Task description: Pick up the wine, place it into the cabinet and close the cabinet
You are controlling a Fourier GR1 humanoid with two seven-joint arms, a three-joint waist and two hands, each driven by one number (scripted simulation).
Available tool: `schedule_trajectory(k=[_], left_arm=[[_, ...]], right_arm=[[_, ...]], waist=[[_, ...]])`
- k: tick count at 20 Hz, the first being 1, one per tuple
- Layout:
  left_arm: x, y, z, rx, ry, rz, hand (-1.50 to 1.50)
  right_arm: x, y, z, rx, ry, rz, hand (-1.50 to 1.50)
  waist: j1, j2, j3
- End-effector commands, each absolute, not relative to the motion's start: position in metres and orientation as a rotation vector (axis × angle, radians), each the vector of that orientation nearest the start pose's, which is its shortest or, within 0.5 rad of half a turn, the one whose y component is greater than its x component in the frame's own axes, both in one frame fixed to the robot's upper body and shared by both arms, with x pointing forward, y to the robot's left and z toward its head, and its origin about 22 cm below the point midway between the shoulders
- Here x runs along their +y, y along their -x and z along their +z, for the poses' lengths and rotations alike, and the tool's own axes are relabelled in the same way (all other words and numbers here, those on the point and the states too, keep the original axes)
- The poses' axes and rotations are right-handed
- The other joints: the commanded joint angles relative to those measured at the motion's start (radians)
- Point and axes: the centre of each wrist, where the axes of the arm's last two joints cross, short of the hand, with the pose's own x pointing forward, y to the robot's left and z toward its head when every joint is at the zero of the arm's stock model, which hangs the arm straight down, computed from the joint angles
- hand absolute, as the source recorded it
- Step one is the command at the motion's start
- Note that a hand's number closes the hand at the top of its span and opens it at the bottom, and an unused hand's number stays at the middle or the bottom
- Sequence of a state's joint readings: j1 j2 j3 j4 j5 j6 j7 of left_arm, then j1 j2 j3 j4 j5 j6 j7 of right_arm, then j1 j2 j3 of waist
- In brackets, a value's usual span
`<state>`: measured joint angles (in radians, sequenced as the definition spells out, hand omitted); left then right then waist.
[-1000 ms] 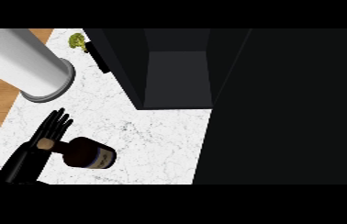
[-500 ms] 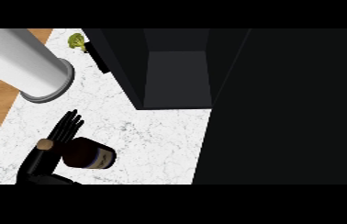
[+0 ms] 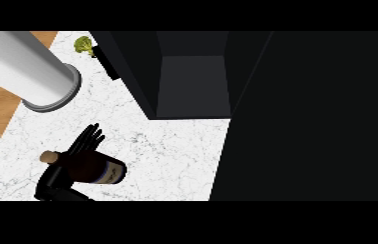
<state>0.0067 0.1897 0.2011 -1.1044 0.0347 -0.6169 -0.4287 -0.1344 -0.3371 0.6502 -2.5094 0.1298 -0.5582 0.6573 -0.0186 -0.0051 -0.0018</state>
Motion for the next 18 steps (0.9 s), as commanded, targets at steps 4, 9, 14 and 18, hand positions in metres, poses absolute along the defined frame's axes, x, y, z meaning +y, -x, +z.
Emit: schedule_trajectory(k=[4, 9, 14, 18], left_arm=[[0.335, -0.203, -0.104, -1.522, 0.387, -0.183, -1.50], [0.313, -0.212, -0.116, -1.578, 0.391, -0.122, -1.50], [0.323, -0.216, -0.121, -1.550, 0.440, -0.088, 1.50], [0.328, -0.223, -0.112, -1.618, 0.390, -0.125, 1.50]], right_arm=[[-0.166, -0.092, 0.216, -1.951, -0.210, 0.120, -1.50], [-0.168, -0.094, 0.218, -1.962, -0.203, 0.118, -1.50], [-0.163, -0.085, 0.211, -1.927, -0.222, 0.144, -1.50], [-0.174, -0.084, 0.219, -1.948, -0.210, 0.156, -1.50]], waist=[[0.007, 0.001, 0.000], [0.004, 0.001, 0.000], [-0.001, 0.001, 0.000], [0.000, 0.002, 0.000]])
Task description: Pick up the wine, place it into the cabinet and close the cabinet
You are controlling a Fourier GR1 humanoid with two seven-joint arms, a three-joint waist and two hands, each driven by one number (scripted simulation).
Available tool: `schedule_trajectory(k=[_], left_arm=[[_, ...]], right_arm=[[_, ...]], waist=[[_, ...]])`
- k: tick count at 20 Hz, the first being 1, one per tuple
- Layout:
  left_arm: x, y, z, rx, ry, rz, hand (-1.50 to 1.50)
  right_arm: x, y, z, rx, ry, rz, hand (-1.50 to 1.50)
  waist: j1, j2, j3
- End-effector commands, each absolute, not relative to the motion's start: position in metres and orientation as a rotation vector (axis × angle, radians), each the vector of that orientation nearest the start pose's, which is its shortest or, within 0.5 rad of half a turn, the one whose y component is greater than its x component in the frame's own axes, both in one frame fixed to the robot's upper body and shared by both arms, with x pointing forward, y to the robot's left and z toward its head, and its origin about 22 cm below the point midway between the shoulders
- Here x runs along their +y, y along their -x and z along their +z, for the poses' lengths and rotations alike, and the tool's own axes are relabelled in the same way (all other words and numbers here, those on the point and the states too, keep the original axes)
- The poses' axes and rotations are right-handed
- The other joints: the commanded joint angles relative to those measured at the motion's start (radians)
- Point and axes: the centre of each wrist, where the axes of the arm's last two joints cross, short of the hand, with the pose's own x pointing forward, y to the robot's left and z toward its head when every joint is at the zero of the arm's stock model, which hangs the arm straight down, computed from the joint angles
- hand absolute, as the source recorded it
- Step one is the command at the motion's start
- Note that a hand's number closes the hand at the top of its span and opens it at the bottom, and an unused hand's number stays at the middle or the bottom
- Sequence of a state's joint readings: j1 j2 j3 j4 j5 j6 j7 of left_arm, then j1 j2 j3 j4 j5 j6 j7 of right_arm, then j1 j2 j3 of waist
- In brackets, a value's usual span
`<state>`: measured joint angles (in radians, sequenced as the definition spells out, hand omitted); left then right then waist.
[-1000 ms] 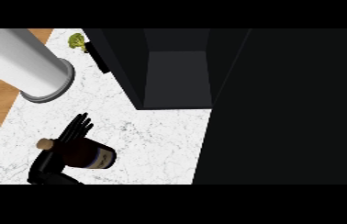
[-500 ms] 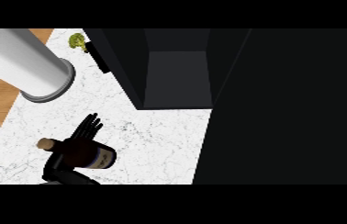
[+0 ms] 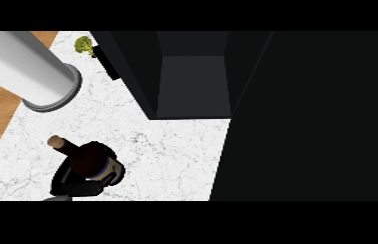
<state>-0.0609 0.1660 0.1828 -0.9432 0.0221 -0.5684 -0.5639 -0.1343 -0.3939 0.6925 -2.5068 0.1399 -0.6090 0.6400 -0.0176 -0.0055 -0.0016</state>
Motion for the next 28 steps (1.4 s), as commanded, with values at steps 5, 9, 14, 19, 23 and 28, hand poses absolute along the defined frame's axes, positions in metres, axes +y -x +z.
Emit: schedule_trajectory(k=[5, 9, 14, 19, 23, 28], left_arm=[[0.330, -0.215, -0.108, -1.667, 0.377, -0.172, 1.50], [0.283, -0.205, -0.135, -1.696, 0.241, -0.020, 1.50], [0.283, -0.222, -0.127, -1.726, 0.220, 0.024, 1.50], [0.274, -0.238, -0.104, -1.723, 0.367, 0.008, 1.50], [0.261, -0.223, -0.089, -1.732, 0.391, -0.020, 1.50], [0.230, -0.219, -0.076, -1.738, 0.432, -0.030, 1.50]], right_arm=[[-0.174, -0.088, 0.215, -1.943, -0.214, 0.141, -1.50], [-0.171, -0.080, 0.210, -1.931, -0.240, 0.132, -1.50], [-0.169, -0.081, 0.211, -1.924, -0.232, 0.124, -1.50], [-0.174, -0.084, 0.210, -1.942, -0.212, 0.129, -1.50], [-0.179, -0.086, 0.211, -1.959, -0.188, 0.135, -1.50], [-0.187, -0.077, 0.217, -1.954, -0.197, 0.118, -1.50]], waist=[[0.007, 0.002, 0.001], [-0.005, 0.000, 0.000], [0.003, 0.001, 0.000], [0.006, -0.002, 0.002], [0.018, -0.002, 0.003], [0.010, -0.003, 0.002]])
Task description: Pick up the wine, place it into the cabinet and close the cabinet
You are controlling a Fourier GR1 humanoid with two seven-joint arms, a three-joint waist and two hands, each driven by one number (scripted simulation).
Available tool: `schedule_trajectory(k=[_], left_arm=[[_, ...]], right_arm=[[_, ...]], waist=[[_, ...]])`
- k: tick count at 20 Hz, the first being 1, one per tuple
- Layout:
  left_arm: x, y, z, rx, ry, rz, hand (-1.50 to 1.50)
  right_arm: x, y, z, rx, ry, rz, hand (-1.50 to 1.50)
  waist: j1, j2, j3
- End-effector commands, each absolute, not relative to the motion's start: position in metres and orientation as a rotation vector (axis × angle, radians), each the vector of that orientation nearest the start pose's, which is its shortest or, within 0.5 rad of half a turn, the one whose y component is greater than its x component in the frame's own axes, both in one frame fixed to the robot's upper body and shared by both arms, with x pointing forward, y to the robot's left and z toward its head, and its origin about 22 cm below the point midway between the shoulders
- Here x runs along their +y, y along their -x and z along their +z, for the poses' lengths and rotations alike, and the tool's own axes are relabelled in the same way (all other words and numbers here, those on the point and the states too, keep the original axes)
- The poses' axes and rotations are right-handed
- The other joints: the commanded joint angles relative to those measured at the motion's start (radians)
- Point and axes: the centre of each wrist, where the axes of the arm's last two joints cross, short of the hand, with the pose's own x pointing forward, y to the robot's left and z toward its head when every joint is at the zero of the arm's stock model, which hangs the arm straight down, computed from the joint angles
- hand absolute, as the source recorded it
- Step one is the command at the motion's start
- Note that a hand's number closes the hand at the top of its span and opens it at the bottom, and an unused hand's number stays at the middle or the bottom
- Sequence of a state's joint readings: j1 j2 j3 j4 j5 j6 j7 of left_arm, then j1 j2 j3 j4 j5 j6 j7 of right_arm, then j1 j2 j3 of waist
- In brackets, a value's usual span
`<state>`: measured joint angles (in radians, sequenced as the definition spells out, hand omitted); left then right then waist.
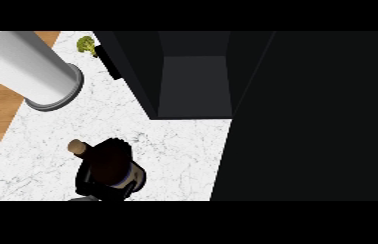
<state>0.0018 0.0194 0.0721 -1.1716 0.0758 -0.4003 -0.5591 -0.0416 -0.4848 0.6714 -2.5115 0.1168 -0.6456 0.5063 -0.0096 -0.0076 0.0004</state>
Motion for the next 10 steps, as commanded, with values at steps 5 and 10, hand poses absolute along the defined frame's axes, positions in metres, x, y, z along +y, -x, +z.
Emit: schedule_trajectory(k=[5, 10], left_arm=[[0.204, -0.229, -0.067, -1.720, 0.454, -0.058, 1.50], [0.199, -0.227, -0.035, -1.758, 0.404, -0.070, 1.50]], right_arm=[[-0.180, -0.075, 0.210, -1.948, -0.205, 0.127, -1.50], [-0.167, -0.078, 0.194, -1.962, -0.208, 0.092, -1.50]], waist=[[-0.005, 0.002, -0.001], [0.000, 0.001, -0.001]])
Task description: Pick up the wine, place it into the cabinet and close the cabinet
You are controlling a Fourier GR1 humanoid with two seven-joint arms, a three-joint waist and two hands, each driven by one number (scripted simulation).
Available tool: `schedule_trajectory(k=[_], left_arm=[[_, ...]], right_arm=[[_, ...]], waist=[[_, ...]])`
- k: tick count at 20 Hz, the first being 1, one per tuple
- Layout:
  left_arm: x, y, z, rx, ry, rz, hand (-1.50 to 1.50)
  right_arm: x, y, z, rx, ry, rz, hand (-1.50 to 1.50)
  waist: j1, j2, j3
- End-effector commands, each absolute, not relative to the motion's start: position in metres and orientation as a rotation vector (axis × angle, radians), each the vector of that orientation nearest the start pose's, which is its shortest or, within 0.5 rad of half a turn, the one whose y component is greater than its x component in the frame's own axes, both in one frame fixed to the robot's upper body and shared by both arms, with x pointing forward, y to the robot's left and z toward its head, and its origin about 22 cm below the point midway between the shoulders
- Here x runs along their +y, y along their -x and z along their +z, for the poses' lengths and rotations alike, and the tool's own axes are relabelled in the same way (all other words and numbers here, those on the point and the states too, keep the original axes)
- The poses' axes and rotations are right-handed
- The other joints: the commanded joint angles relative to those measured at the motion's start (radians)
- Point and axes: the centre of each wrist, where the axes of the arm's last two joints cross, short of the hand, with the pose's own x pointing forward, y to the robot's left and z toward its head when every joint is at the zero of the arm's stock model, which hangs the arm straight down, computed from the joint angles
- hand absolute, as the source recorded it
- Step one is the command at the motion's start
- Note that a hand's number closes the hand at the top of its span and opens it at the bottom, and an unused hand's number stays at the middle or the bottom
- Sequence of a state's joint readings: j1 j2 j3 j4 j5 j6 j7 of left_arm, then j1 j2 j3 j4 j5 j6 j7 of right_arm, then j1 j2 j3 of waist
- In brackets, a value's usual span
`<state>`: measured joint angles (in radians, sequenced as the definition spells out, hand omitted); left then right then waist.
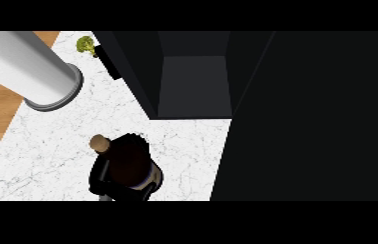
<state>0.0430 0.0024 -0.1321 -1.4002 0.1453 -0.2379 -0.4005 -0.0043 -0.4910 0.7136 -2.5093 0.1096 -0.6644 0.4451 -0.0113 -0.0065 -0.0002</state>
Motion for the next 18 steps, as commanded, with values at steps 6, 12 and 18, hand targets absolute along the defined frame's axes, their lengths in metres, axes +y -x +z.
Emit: schedule_trajectory(k=[6, 12, 18], left_arm=[[0.157, -0.247, 0.002, -1.814, 0.296, -0.038, 1.50], [0.146, -0.270, -0.013, -1.817, 0.219, -0.055, 1.50], [0.152, -0.296, -0.015, -1.827, 0.147, -0.098, 1.50]], right_arm=[[-0.184, -0.078, 0.206, -1.961, -0.181, 0.122, -1.50], [-0.186, -0.069, 0.207, -1.937, -0.190, 0.130, -1.50], [-0.190, -0.065, 0.208, -1.947, -0.201, 0.145, -1.50]], waist=[[-0.006, 0.002, 0.000], [-0.013, 0.004, -0.001], [-0.018, 0.004, 0.000]])
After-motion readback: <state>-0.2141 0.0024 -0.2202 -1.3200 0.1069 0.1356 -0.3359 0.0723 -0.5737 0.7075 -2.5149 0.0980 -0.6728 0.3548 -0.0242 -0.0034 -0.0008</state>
